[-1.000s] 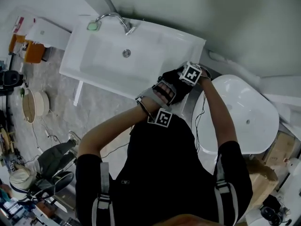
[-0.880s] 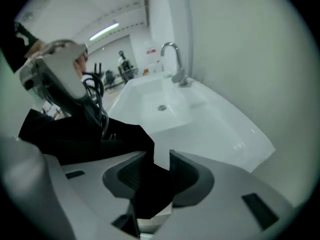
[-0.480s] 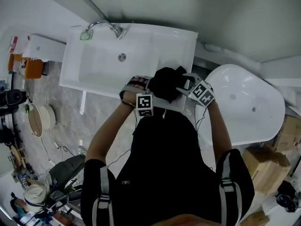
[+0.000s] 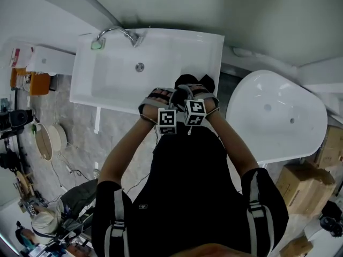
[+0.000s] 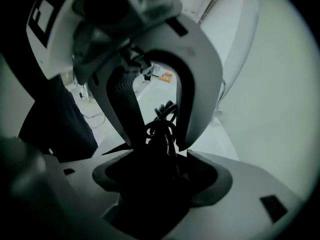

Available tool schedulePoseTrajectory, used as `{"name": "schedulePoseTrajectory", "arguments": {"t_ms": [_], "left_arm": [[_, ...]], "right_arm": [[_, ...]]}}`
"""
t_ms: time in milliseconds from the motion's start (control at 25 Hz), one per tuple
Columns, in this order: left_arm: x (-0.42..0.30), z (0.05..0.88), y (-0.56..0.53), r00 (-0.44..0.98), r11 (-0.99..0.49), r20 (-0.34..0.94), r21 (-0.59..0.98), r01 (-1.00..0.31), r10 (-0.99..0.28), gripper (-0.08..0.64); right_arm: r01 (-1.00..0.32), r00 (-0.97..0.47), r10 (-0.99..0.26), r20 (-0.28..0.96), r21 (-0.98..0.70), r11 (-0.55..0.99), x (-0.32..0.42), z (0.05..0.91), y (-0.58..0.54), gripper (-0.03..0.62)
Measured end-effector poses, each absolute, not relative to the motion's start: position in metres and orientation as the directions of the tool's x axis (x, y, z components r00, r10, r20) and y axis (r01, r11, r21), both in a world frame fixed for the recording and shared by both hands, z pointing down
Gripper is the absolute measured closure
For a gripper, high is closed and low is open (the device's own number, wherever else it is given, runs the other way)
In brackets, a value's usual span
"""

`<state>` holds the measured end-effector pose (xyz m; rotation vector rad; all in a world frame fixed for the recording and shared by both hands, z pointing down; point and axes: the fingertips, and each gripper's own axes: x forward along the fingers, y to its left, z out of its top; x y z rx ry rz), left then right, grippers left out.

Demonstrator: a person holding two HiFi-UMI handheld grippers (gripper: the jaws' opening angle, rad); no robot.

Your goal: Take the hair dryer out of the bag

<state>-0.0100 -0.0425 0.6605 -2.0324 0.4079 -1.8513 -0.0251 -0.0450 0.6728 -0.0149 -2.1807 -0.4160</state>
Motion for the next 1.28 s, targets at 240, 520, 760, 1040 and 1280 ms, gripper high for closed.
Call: {"name": "schedulePoseTrajectory", "arguments": {"t_ms": [240,520,760,1040,1280], "left_arm": [[-0.005,0.666,-0.044,0.120,-0.897,0.891,-0.442,0.013,-0.437,0.359],[-0.016,0.702,-0.052,-0.061,-0.859,0.869,-0.471,0.201,-0.491,0.312],[0.006,0.720,-0.063,0.024,-0.864,0.877,-0.478,0.156,-0.480,0.311],[0.006,0.732,-0.057,0.098,-0.953,0.948,-0.296,-0.068,-0.302,0.373],[-0.002,0.740,-0.046,0.239,-0.958,0.955,-0.110,-0.264,-0.176,0.378]], "right_arm": [[0.184,-0.554,-0.138,0.821,0.282,0.941,-0.030,0.703,-0.051,0.304],[0.098,-0.570,-0.126,0.812,0.220,0.971,-0.028,0.703,-0.051,0.313],[0.053,-0.575,-0.114,0.810,0.176,0.983,-0.013,0.709,-0.055,0.311],[-0.100,-0.661,-0.209,0.720,0.192,0.976,0.025,0.690,-0.063,0.242],[-0.431,-0.843,-0.239,0.482,-0.337,0.837,0.104,0.661,-0.085,0.242]]}}
